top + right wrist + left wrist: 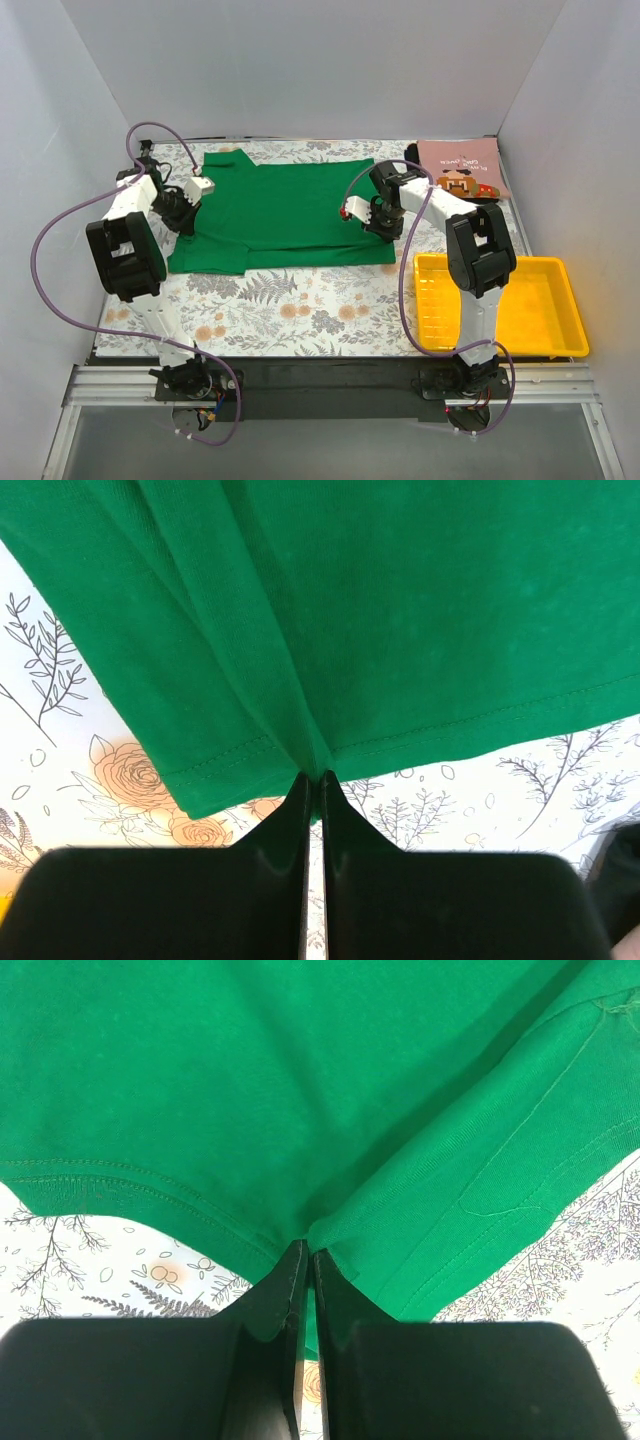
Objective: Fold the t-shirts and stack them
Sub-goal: Fold the tshirt
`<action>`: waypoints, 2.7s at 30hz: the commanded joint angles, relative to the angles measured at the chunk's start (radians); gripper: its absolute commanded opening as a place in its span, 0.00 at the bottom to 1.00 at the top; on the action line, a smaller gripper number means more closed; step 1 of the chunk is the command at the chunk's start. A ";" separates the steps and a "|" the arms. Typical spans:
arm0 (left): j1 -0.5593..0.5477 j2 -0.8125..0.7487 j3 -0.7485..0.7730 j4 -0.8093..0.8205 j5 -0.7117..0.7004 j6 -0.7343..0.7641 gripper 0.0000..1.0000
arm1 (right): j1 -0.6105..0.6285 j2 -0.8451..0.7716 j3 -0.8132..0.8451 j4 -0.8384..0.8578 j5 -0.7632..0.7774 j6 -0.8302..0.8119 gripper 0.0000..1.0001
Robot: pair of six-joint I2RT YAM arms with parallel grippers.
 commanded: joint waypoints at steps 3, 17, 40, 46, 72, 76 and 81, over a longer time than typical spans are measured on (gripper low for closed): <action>0.015 -0.028 0.022 -0.009 0.038 0.032 0.00 | -0.012 -0.031 0.047 -0.031 0.001 -0.056 0.01; 0.036 -0.032 0.016 0.025 0.088 0.028 0.00 | -0.016 -0.014 0.055 -0.038 0.007 -0.053 0.01; 0.114 0.022 0.107 0.031 0.104 -0.227 0.37 | -0.042 -0.052 0.078 -0.098 -0.042 0.100 0.75; 0.150 -0.076 -0.062 0.040 0.127 -0.322 0.39 | -0.049 -0.098 0.078 -0.130 -0.166 0.257 0.68; 0.157 -0.096 -0.303 0.201 -0.013 -0.402 0.39 | -0.075 0.018 0.052 -0.100 -0.131 0.496 0.53; 0.159 -0.096 -0.297 0.198 -0.010 -0.402 0.40 | -0.084 0.043 0.089 -0.101 -0.140 0.527 0.55; 0.159 -0.091 -0.285 0.190 -0.007 -0.397 0.40 | -0.098 0.074 0.109 -0.113 -0.172 0.541 0.52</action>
